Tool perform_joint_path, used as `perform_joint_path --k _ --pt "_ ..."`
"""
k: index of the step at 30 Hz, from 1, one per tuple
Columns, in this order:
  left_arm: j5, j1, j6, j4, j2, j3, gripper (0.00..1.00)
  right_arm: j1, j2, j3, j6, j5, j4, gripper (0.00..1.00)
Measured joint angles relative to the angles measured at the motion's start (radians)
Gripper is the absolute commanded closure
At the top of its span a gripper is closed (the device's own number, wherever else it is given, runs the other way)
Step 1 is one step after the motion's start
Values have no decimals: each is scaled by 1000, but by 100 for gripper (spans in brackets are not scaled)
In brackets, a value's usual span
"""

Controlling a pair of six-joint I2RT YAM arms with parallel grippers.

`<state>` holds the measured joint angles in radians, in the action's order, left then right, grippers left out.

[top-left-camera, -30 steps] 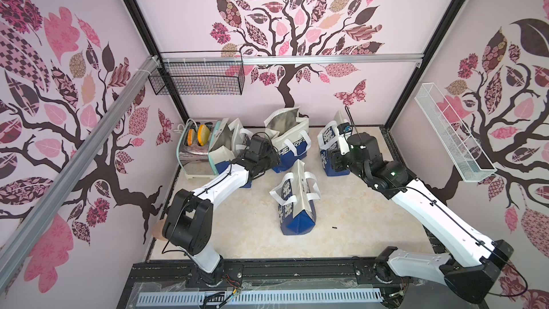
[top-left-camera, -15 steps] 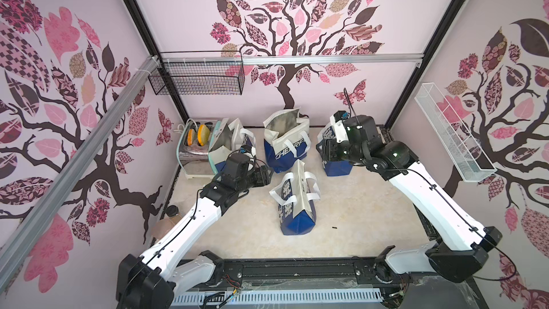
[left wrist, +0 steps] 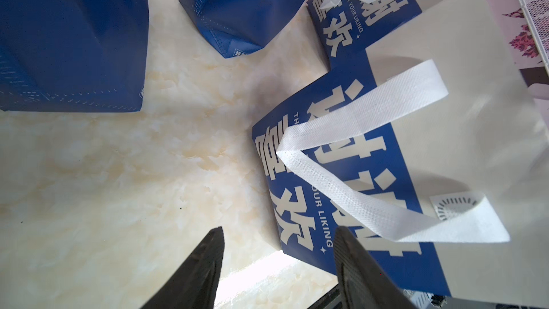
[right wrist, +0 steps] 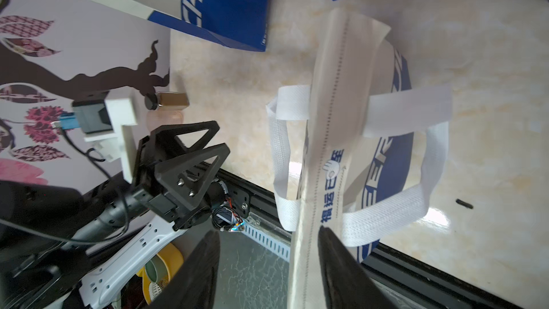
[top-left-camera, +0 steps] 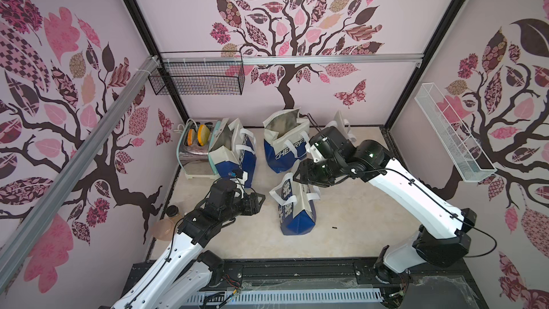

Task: Open the takeout bag
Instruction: Place the takeout bag at the center of the board, then move the takeout bag to the center of the board.

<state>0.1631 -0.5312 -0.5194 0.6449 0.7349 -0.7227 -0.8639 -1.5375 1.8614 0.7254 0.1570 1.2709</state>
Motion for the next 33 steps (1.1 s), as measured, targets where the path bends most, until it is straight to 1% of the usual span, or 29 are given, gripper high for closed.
perform_joint_path --k 4,8,14,20,23,30,33 --pt "1 0 12 51 -21 -1 38 -9 -68 31 38 -43 76 52" --pt "1 0 24 93 -30 -8 38 -10 -136 54 53 -74 133 59" --pt "0 0 27 109 -34 -8 38 -16 -178 72 53 -113 170 68" --pt "0 0 27 109 -32 -9 39 -17 -220 150 36 -168 228 85" --pt "0 0 27 109 -26 -9 39 -17 -233 191 37 -218 262 91" --pt "12 0 30 96 -27 -9 39 -10 -305 326 60 -335 308 99" --pt "34 0 34 81 -39 -9 40 10 -368 394 69 -352 320 100"
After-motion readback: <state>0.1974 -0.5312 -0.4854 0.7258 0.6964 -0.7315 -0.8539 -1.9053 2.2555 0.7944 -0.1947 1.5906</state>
